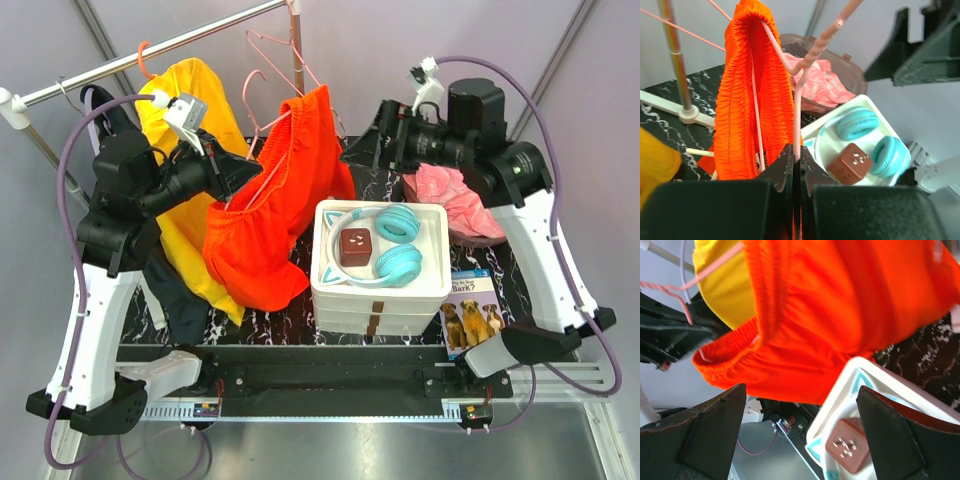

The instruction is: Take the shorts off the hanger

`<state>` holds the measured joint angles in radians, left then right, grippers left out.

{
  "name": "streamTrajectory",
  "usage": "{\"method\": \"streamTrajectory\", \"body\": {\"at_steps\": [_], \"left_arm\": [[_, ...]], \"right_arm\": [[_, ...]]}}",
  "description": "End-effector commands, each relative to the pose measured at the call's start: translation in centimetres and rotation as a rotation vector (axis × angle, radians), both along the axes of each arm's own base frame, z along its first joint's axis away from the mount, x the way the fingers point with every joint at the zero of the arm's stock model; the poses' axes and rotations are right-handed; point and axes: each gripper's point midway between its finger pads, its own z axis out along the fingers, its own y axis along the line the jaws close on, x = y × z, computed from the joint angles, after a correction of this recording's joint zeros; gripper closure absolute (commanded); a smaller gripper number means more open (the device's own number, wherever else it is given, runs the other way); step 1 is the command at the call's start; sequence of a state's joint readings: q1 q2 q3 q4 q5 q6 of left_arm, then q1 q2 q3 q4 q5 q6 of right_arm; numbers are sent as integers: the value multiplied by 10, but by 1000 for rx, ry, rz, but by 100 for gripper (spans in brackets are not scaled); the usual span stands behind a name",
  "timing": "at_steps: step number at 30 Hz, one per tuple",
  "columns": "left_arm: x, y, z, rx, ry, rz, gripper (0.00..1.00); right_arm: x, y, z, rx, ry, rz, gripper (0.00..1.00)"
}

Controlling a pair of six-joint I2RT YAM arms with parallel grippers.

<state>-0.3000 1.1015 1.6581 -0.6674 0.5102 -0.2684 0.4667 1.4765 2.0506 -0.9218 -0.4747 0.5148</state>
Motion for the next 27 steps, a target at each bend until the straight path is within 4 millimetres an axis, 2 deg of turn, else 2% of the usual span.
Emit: {"method": "streamTrajectory", "body": {"at_steps": [1,5,6,10,11,14,22,23,26,27], "left_arm": [[-23,-9,21,-19,-98,-120,100],[-24,-11,14,-27,-65,-130,100],[-25,-12,14,-41,-49,-132,100],[-28,-12,13,-56,-45,-132,100],[-28,-12,13,-66,-43,-135,100],[-31,-18,12,-97,-29,-165,100],[-38,-30,13,-126,-21,-249,100],[-37,-31,13,-129,-20,-254,100],[-35,-33,15,-132,-26,-262,100],[-35,-34,20,-135,-30,-270,100]], "right_arm": [[13,40,33,70,-114,45,0],[20,66,34,52,-142,47,0],[27,71,27,32,-139,24,1],[35,83,5,-34,-130,-16,6],[40,83,-5,-65,-131,-43,7],[51,81,-13,-93,-131,-113,12],[71,80,-11,-93,-152,-197,21],[73,83,-11,-94,-154,-193,23],[89,74,-14,-126,-173,-278,30],[93,71,-12,-130,-181,-296,39]]}}
